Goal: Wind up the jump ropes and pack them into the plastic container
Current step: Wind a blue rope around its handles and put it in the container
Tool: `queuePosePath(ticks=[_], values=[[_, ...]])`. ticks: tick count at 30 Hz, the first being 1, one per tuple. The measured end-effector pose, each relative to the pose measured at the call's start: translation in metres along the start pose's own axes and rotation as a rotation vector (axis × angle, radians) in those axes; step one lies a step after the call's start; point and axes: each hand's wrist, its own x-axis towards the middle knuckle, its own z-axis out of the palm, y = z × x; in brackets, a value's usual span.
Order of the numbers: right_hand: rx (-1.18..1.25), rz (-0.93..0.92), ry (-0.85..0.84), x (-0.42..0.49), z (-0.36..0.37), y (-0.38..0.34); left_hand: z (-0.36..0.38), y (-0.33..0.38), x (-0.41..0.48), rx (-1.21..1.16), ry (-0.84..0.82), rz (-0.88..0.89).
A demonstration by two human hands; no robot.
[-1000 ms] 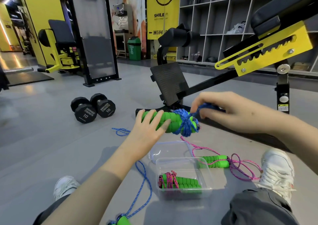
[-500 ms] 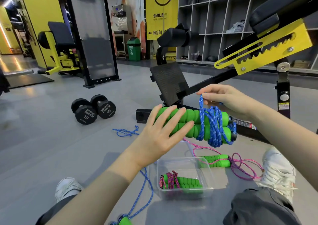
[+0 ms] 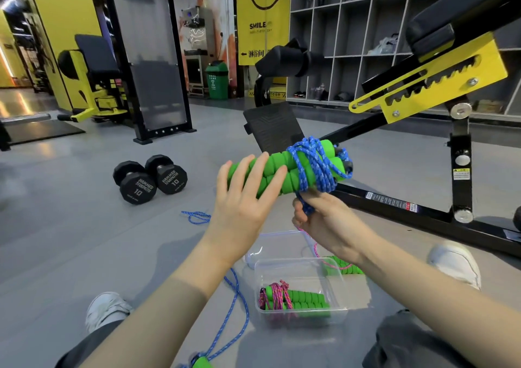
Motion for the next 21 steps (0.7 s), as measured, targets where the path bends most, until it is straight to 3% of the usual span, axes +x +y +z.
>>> queuePosePath(ticks=[8, 14, 18, 21], values=[[0.008, -0.15, 0.308, -0.022, 0.021, 0.015, 0.009, 0.006, -0.004, -0.006, -0.108, -0.058], [-0.006, -0.187, 0.356, -0.028, 0.025, 0.02, 0.009, 0.004, -0.005, -0.03, -0.173, -0.089], [-0.292, -0.274, 0.346, -0.027, 0.024, 0.02, 0.011, 0.004, -0.007, -0.04, -0.205, -0.113], [-0.684, -0.435, 0.329, -0.026, 0.019, 0.021, 0.012, 0.005, -0.007, -0.059, -0.227, -0.14]])
